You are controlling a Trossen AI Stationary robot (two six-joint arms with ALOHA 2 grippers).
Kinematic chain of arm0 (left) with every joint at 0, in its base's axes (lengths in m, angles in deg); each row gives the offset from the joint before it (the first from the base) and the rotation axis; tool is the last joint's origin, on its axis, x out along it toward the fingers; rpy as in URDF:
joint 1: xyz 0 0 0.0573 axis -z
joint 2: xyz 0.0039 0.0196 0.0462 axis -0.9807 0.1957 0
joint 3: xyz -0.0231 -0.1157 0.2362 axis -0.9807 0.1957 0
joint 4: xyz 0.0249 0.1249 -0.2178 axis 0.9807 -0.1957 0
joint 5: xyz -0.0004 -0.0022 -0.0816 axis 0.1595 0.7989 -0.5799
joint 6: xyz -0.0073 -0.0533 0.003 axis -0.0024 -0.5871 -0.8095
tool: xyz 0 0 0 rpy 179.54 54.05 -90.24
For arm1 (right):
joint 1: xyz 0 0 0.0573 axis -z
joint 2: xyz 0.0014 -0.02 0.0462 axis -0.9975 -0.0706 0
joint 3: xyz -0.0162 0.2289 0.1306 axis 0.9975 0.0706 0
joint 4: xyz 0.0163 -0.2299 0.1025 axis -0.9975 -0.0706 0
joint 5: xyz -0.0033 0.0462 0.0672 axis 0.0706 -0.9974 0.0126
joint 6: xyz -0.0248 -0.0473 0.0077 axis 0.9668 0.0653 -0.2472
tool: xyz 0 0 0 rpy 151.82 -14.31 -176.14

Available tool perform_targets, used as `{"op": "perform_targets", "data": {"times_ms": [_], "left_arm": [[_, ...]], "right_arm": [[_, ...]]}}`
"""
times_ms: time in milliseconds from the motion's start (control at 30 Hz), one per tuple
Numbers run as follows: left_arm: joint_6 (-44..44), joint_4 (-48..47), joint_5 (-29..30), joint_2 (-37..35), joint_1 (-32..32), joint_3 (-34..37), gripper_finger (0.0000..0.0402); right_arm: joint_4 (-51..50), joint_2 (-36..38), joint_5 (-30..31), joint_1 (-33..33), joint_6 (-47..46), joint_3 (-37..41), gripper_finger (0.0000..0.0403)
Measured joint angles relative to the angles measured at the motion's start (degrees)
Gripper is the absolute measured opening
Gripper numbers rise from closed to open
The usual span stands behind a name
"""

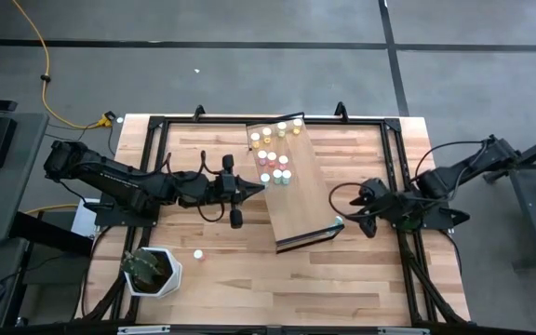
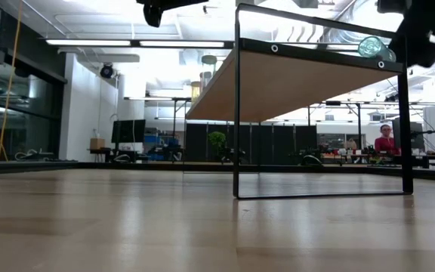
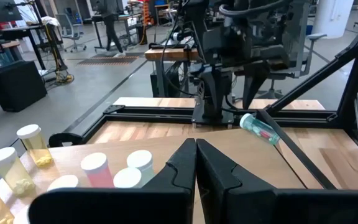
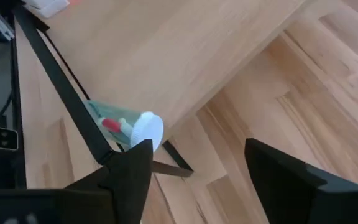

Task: Pick and place medicine bottles onto shelf by color
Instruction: Put the blue pill bottle on the shelf aligned with the other blue pill bottles

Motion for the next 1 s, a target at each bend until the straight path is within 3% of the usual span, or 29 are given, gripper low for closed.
{"op": "perform_targets", "data": {"times_ms": [333,467,667,1000], "left_arm": [[0.02,-0.82,0.01,0.02,0.00,0.00,0.0000],[0.02,-1.02,-0.01,0.02,0.00,0.00,0.0000],[0.02,-1.67,0.01,0.02,0.00,0.00,0.0000],[0.02,-1.70,0.01,0.02,0.00,-0.02,0.0000]], "right_arm": [[16.10,5.67,3.38,-0.47,12.59,6.81,0.0248],[17.10,8.39,4.17,-0.61,13.46,9.80,0.0248],[22.12,12.97,9.09,-2.83,14.44,15.68,0.0248],[38.20,18.24,15.49,-8.09,25.03,25.42,0.0248]]}}
